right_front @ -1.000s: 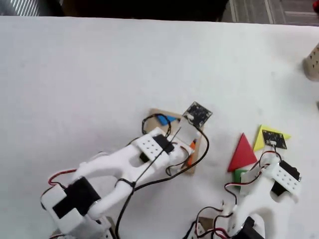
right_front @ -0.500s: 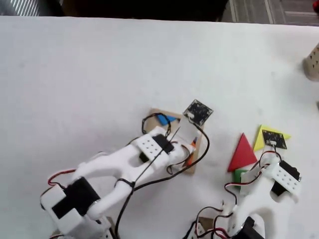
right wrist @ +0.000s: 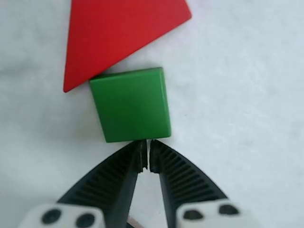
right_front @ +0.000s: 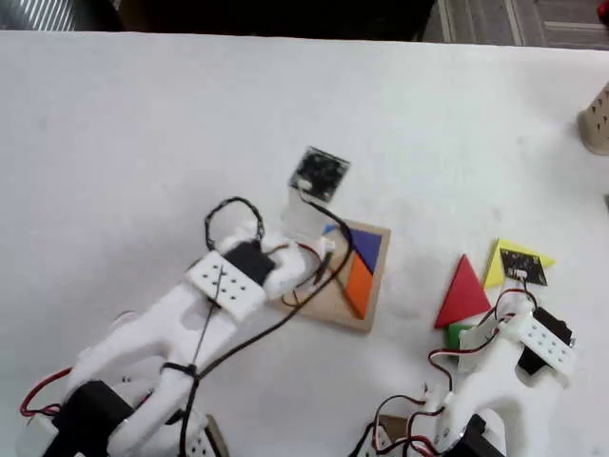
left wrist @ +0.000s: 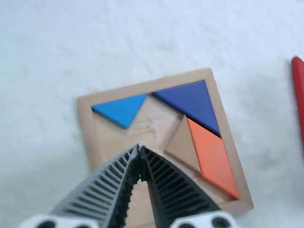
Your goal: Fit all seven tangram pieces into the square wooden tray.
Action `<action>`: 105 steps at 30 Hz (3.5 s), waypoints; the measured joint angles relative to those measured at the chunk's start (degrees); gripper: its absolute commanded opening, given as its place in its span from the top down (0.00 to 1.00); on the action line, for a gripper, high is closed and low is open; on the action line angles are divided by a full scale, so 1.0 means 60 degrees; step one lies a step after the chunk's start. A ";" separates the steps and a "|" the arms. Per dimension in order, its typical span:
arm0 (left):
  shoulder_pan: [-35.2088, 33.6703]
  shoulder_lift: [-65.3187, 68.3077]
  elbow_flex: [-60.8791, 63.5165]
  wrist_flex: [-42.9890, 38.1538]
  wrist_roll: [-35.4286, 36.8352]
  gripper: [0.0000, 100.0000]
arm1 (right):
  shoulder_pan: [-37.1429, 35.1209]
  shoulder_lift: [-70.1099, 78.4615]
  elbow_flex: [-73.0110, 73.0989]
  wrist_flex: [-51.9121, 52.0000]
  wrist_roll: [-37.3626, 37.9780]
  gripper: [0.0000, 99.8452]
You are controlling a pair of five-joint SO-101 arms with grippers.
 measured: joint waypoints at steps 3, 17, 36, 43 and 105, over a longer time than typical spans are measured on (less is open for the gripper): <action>-0.0791 0.0000 0.0059 -0.0645 0.0000 0.92 | -0.0059 0.0000 0.0000 0.0000 0.0000 0.98; -0.2110 0.0000 0.0234 -0.1158 0.0000 0.75 | -0.2198 0.0000 -0.1993 0.2256 -0.0366 0.86; -0.2110 0.0000 0.0234 -0.1158 0.0000 0.75 | -0.2593 0.0000 -0.0440 -0.0147 -0.1201 0.78; -0.2110 0.0000 0.0234 -0.1158 0.0000 0.75 | -0.2593 0.0000 -0.0293 -0.0601 -0.1231 0.81; -0.5011 0.1495 -0.1333 -0.1158 0.0000 0.75 | -0.9348 0.1011 -0.4952 0.0557 -0.3912 0.98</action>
